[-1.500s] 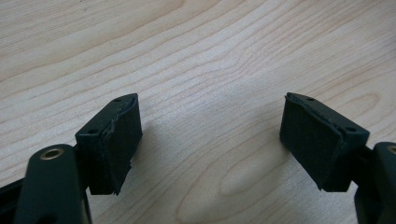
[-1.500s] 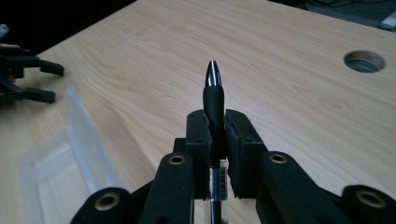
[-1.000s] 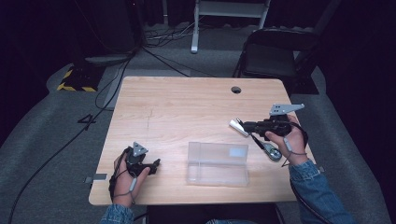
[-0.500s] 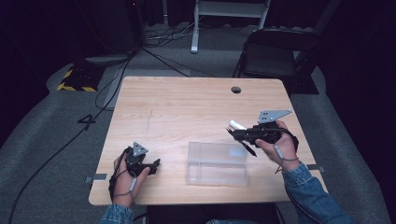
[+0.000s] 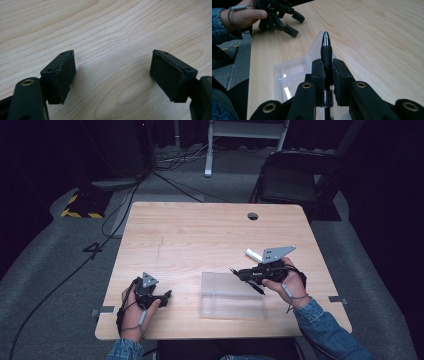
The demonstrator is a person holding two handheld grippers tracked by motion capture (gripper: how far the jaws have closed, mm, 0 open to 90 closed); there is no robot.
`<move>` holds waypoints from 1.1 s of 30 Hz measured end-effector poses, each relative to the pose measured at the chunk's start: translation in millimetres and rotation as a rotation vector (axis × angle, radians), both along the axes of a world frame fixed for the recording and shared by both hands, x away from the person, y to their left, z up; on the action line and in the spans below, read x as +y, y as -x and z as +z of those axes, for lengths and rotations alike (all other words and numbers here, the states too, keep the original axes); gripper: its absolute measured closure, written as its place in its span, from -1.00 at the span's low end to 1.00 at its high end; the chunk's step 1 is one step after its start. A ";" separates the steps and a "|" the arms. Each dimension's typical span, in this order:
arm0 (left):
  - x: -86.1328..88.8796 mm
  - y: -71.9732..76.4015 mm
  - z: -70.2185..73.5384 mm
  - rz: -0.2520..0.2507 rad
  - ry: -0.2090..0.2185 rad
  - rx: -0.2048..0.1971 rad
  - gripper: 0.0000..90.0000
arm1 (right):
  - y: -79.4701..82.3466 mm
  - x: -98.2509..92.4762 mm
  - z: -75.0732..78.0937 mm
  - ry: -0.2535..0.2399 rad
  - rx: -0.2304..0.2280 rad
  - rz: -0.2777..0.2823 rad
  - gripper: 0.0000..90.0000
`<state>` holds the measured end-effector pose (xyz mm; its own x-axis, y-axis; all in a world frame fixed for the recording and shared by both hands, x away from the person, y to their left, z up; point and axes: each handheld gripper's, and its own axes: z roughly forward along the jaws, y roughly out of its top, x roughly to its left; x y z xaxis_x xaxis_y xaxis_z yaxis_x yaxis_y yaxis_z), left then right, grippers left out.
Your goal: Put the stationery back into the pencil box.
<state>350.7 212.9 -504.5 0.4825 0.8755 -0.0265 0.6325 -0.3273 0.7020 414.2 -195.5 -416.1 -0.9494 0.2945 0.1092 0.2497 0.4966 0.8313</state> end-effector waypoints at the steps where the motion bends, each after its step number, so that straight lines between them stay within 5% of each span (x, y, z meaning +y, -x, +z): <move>1: 0.0 0.0 0.0 0.000 0.000 0.000 -0.53 | 1.6 1.5 -4.1 0.000 -0.008 0.013 0.79; 12: 0.0 0.0 0.0 -0.001 0.000 0.000 -0.53 | 6.0 5.3 -24.1 0.057 -0.015 0.040 0.79; 33: -0.1 0.0 -0.1 -0.002 0.001 -0.001 -0.53 | 13.8 20.0 -36.0 0.177 -0.059 0.090 0.79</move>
<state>350.7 212.8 -504.6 0.4838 0.8747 -0.0269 0.6310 -0.3274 0.7033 400.4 -175.5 -452.1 -0.9761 0.2174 0.0067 0.1508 0.6542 0.7411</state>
